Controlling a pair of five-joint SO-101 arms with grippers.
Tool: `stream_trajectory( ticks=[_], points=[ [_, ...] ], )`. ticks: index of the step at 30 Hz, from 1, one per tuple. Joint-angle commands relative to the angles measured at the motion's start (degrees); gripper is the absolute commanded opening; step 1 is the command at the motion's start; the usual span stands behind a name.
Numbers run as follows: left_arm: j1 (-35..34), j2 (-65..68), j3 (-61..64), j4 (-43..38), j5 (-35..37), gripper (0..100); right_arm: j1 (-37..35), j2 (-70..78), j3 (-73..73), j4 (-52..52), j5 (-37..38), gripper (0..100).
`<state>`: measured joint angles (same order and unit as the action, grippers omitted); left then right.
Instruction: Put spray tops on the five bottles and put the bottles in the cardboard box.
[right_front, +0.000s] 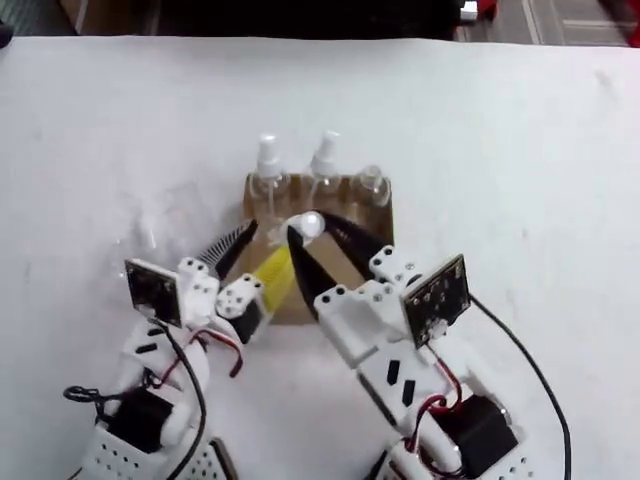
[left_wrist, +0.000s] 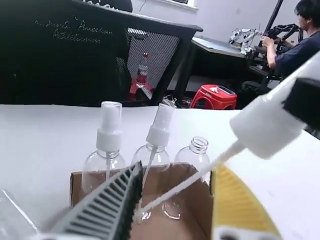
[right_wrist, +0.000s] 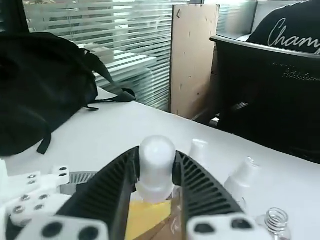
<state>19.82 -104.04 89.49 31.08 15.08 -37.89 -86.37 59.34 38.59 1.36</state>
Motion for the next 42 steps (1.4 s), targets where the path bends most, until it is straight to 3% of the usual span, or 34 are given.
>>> stream_trajectory(
  ticks=[1,10,16,42],
  points=[
    [2.8,-0.7,-0.6,0.1,0.5,21,5.5,0.5,-2.5,-2.4,0.2,1.5],
    [7.0,-0.7,-0.4,3.8,-4.6,21,13.1,0.0,-2.9,-4.9,0.2,1.5],
    [10.3,-0.7,-0.4,7.6,-11.6,21,17.6,0.0,-3.0,-5.3,0.2,1.5],
    [10.1,-0.7,-0.4,7.6,-12.0,21,18.2,0.0,-2.9,-4.8,0.2,1.5]
  ],
)
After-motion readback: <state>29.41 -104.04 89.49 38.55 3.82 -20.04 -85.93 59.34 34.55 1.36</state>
